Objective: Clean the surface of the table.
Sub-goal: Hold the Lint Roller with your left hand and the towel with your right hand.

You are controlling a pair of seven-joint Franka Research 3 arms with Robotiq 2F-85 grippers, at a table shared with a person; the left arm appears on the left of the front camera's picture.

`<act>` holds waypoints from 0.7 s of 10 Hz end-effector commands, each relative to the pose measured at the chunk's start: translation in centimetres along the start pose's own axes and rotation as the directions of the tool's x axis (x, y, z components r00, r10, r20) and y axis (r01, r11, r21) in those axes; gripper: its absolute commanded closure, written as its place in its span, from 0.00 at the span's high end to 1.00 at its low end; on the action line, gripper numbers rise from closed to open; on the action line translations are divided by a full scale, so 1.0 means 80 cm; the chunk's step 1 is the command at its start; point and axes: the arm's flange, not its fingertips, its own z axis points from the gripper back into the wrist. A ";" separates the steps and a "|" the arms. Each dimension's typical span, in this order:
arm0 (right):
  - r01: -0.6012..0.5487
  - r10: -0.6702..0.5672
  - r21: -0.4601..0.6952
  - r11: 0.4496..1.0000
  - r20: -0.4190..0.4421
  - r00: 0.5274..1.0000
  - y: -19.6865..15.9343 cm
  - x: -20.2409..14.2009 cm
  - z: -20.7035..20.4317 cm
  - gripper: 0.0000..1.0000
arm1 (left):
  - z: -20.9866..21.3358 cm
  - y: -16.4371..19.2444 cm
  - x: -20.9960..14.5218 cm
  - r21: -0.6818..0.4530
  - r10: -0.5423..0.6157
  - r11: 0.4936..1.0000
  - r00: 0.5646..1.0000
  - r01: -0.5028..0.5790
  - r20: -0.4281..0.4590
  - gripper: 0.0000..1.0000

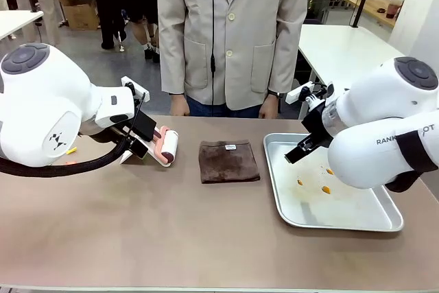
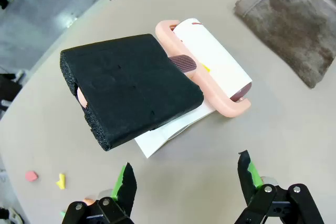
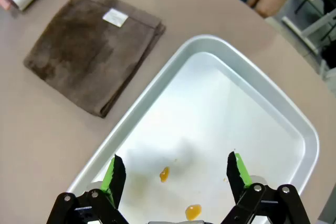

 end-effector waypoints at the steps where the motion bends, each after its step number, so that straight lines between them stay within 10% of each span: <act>1: 0.001 -0.001 0.000 1.000 0.000 1.000 0.000 0.000 0.000 1.00 | 0.000 0.000 0.000 0.000 -0.001 1.000 1.000 0.001 0.000 1.00; 7: 0.001 -0.001 0.000 1.000 0.000 1.000 0.000 0.000 0.000 1.00 | 0.000 0.000 0.000 0.000 -0.001 1.000 1.000 0.001 0.000 1.00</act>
